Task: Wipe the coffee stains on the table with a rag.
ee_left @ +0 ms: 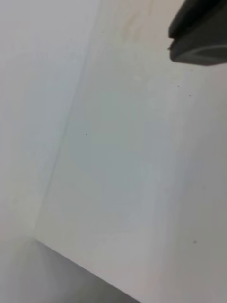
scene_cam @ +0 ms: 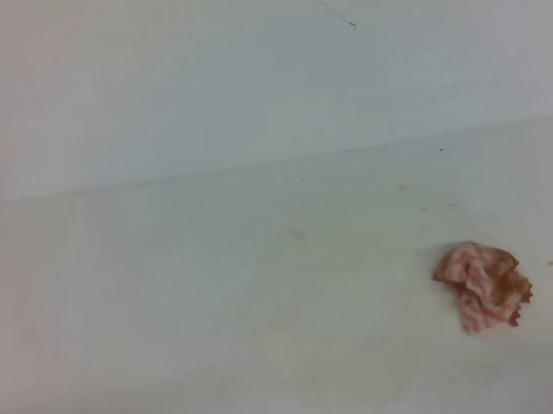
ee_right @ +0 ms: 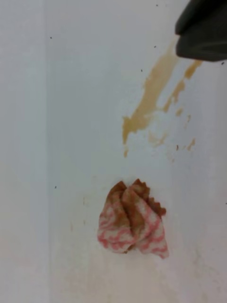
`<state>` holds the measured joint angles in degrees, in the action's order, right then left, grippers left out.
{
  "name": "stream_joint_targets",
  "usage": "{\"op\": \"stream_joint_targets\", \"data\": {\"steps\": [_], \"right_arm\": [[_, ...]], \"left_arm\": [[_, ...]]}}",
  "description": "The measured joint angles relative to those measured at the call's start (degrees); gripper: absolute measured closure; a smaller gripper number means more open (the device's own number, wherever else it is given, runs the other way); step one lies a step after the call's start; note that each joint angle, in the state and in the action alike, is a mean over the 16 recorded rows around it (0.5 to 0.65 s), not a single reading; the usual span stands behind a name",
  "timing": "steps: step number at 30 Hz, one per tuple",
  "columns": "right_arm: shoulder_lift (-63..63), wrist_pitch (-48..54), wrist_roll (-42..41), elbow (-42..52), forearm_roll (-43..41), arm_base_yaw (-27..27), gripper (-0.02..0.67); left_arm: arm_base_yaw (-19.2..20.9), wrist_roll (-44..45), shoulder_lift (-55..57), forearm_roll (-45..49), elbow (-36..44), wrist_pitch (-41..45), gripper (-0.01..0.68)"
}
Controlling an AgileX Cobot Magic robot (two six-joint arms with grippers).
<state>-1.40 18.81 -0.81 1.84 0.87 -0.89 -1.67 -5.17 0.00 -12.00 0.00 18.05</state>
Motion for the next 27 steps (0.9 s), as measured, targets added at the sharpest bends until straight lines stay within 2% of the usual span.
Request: {"op": "stream_joint_targets", "data": {"steps": [27], "right_arm": [[0.00, 0.00, 0.00, 0.00, 0.00, 0.00, 0.652]], "left_arm": [[0.00, 0.00, 0.00, 0.00, 0.00, 0.00, 0.678]]}}
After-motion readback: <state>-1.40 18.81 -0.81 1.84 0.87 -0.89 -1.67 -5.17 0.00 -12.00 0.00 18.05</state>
